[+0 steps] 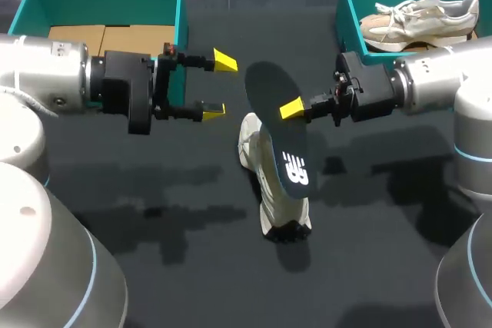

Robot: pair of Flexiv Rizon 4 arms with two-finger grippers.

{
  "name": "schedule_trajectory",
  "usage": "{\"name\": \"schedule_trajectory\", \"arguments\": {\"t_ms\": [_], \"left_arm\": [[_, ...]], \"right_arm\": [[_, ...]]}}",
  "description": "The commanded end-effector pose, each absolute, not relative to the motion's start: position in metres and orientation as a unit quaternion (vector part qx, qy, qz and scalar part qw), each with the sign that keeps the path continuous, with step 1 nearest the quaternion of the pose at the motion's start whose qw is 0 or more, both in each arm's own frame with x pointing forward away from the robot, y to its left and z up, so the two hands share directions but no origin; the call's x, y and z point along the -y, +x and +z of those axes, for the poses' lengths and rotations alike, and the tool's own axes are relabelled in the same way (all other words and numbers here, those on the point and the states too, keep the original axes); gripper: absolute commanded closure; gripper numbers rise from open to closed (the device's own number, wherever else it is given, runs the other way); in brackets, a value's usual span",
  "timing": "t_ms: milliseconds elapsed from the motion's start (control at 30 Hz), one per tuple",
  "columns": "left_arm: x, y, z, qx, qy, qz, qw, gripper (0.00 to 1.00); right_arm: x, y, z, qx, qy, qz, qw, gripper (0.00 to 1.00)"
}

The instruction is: Take the shoe out of the shoebox, open the shoe tongue, remove and reinsert the insole, then place the shoe into the shoebox

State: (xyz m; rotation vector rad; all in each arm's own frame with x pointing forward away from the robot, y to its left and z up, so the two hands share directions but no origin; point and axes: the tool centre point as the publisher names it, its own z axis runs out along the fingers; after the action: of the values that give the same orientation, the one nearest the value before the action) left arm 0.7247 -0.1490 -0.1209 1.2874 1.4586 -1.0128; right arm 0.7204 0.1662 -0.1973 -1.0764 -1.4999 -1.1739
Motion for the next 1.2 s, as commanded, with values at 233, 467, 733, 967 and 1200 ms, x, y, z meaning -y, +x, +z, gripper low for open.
{"name": "schedule_trajectory", "arguments": {"t_ms": [233, 467, 733, 967, 1200], "left_arm": [[0.156, 0.752, -0.089, -0.674, 0.603, -0.312, 0.291, 0.00], [0.166, 0.760, -0.087, -0.703, 0.630, -0.266, 0.195, 0.00], [0.177, 0.767, -0.083, -0.716, 0.657, -0.202, 0.124, 0.00], [0.189, 0.770, -0.079, -0.721, 0.671, -0.155, 0.079, 0.00], [0.200, 0.772, -0.076, -0.723, 0.681, -0.108, 0.040, 0.00]], "right_arm": [[-0.167, 0.720, -0.197, 0.609, -0.438, -0.476, 0.458, 1.00], [-0.167, 0.720, -0.197, 0.609, -0.438, -0.476, 0.458, 1.00], [-0.167, 0.720, -0.197, 0.609, -0.438, -0.476, 0.458, 1.00], [-0.167, 0.720, -0.197, 0.609, -0.438, -0.476, 0.458, 1.00], [-0.167, 0.720, -0.197, 0.609, -0.438, -0.476, 0.458, 1.00]]}}
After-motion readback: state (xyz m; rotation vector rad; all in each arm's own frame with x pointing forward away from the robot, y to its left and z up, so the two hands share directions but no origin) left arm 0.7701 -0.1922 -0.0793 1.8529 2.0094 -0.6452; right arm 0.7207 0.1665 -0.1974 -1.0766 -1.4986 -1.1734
